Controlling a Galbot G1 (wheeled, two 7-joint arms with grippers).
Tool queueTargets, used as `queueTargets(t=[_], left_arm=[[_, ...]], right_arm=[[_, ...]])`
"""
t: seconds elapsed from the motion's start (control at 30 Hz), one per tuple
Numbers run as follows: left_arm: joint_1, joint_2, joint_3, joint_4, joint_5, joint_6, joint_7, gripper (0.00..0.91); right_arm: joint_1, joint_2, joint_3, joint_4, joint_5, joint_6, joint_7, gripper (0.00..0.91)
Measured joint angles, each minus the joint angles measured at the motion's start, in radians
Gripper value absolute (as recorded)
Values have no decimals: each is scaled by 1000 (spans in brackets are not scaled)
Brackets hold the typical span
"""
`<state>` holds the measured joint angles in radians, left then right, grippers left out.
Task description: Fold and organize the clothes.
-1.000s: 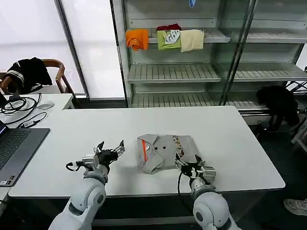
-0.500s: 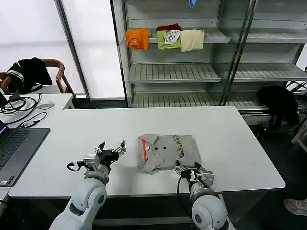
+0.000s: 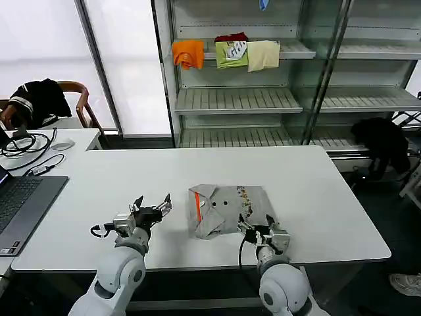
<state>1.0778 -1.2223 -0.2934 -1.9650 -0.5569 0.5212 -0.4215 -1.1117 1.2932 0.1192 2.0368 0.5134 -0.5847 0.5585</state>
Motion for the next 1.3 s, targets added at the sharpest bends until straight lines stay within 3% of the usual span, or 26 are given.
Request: queueTargets(t=[0.23,0.53,0.9,1.3], left_arm=[[18,0,-20,-20,0,2,0,907],[48,-2,-56,-48,0,4,2,907],[65,-7,-68,-50,1,6,2,907],[76,-7,-71,-51,1,5,8,907]], right_arm=[[93,6,-65,-41,-113,0,-86,907],[211,-19,-149,-131,-132,-4,-176,907],[239,-36,-205,-170,-111,-5,-175,907],[227,-16,-188,-201,-108,0,-176,907]])
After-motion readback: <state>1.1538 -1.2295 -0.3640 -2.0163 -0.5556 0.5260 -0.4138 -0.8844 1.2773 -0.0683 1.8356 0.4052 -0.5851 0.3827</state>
